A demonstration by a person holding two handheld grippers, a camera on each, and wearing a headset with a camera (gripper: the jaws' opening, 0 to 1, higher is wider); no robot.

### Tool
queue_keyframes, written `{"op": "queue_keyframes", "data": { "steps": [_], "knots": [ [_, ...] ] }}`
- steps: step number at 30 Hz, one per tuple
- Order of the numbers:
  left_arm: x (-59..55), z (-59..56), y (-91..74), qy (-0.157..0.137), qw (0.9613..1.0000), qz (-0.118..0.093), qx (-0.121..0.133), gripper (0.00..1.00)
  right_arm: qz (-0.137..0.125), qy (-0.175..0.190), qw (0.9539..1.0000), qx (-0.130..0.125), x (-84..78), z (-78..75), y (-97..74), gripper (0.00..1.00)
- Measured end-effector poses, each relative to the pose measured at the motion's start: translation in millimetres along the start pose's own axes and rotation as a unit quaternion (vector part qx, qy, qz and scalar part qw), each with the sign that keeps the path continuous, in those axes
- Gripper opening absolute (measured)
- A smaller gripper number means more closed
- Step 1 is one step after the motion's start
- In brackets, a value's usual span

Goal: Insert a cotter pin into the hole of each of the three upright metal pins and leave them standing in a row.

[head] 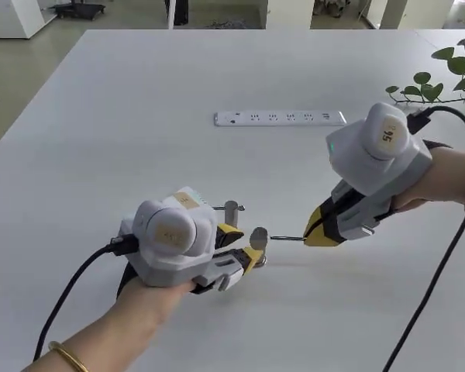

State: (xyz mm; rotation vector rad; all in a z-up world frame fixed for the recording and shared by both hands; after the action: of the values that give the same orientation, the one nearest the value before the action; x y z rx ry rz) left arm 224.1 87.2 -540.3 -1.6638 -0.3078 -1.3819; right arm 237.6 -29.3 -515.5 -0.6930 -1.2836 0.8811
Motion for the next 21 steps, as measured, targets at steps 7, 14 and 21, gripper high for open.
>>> {"op": "queue_keyframes", "data": {
  "steps": [7, 14, 21],
  "knots": [
    [-2.2, -2.4, 6.0, -0.005, 1.0, 0.004, -0.005, 0.17, -0.001, -0.001, 1.0, -0.001, 2.2, -3.0, 0.5, 0.0],
    [-2.2, -2.6, 10.1, -0.031, 0.9993, 0.003, -0.019, 0.13, -0.001, -0.005, 1.0, 0.003, 4.5, -3.6, 1.6, 0.0],
    [-3.5, -2.1, 13.2, -0.04, 0.9989, 0.006, -0.025, 0.12, 0.002, -0.013, 0.9999, 0.007, 10.0, -5.3, 4.9, 0.0]
  ]
}}
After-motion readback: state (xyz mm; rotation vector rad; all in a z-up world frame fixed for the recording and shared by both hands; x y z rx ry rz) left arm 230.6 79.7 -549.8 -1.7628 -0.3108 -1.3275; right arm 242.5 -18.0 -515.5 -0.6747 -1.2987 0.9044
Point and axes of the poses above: the centre of the closed fingertips' face, and the gripper's own axes: y roughly forward along the fingers, z roughly to its left, x roughly out of its top, the point moved 5 cm from there along -y, roughly backward along the fingers, and after that the axes turned 11 degrees about x, right-handed, at the moved point
